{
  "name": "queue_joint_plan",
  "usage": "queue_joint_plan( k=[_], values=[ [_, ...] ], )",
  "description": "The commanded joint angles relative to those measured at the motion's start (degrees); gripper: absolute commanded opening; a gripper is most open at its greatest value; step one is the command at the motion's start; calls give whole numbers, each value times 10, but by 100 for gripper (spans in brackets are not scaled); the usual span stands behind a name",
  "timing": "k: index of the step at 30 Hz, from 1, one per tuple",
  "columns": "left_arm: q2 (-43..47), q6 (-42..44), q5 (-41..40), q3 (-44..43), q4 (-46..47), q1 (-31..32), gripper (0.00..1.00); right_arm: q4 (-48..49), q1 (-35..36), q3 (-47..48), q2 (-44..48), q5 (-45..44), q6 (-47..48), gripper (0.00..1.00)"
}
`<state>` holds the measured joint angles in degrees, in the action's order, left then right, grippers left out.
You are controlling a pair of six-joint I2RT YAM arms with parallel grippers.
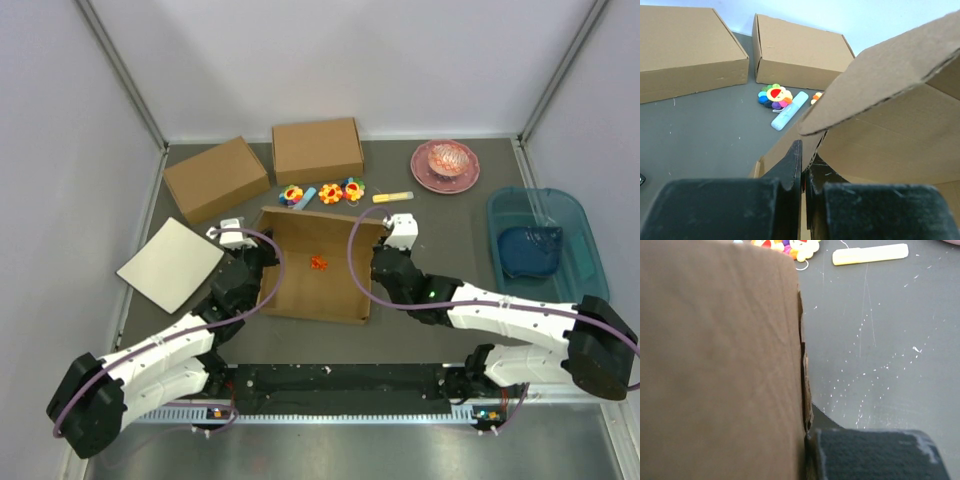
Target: Fold the paper box
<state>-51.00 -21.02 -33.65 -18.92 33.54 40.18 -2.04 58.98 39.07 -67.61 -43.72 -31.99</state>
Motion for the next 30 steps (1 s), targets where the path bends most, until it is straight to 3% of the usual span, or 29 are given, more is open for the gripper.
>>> queue_joint_plan(
  k=[1, 5, 21, 30],
  values=[
    [8, -21, 25, 28, 68, 1, 0, 16, 8, -5, -12, 2, 6, 0],
    [29, -32, 23, 81, 61, 2, 0, 16, 7, -27, -7, 7, -12, 0],
    [100, -106, -12, 138, -51, 2, 0, -16, 10, -60, 20, 25, -42, 0],
    [103, -90, -4, 149, -41, 2, 0, -63, 11, -62, 100, 24, -39, 23]
  ],
)
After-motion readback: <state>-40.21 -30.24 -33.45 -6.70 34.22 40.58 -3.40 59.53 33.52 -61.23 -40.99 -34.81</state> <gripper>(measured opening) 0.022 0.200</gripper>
